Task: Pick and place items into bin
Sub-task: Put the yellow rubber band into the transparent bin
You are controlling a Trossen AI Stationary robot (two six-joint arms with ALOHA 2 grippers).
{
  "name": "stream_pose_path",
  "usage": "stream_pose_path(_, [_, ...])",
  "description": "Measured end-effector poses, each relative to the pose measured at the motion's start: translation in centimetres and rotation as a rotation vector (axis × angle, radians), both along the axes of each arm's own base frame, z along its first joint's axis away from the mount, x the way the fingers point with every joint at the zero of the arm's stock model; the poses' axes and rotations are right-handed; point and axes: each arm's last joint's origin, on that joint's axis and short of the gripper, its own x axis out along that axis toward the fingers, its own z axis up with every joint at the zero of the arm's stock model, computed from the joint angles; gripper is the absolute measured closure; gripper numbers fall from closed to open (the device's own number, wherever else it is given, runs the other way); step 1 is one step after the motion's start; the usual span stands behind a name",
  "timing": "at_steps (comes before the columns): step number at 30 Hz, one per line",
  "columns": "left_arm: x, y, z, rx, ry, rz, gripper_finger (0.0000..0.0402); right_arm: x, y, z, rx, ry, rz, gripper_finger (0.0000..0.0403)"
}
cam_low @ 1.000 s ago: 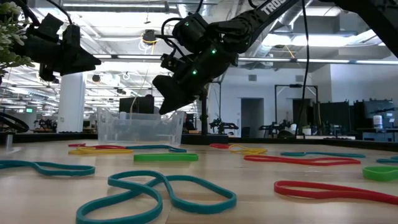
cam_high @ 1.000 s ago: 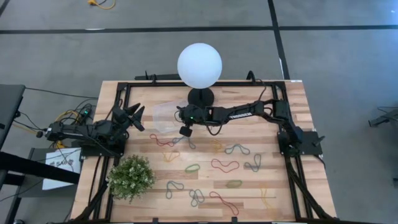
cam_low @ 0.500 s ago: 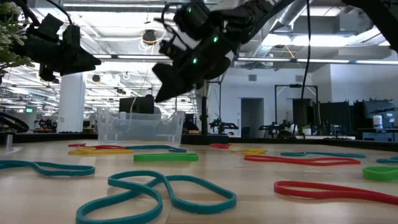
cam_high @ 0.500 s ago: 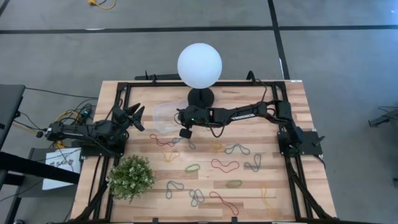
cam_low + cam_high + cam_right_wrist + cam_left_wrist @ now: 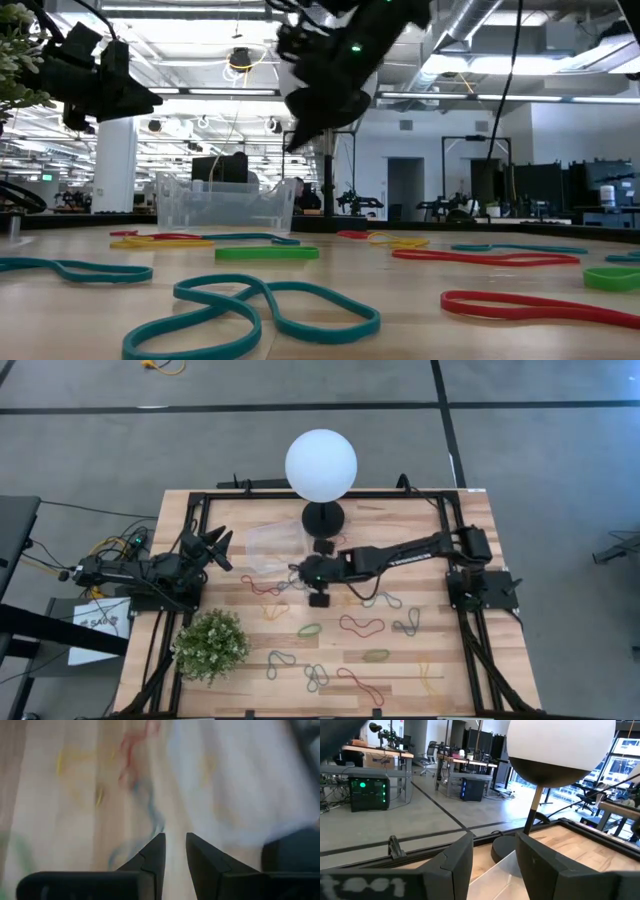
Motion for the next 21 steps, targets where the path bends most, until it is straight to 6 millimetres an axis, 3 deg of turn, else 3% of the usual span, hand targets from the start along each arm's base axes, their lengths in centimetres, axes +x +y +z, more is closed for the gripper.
stream_pose_path(11, [0.0, 0.0, 0.0, -0.005, -0.007, -0.001, 0.0264, -5.0, 2.0, -2.1, 0.012, 0.519, -0.07, 0.0331])
stream_pose_path(21, [0.1, -0.1, 0.3, 0.007, -0.026, -0.054, 0.0264, -5.7, 1.1, -4.4, 0.138, 0.559, -0.043, 0.0331])
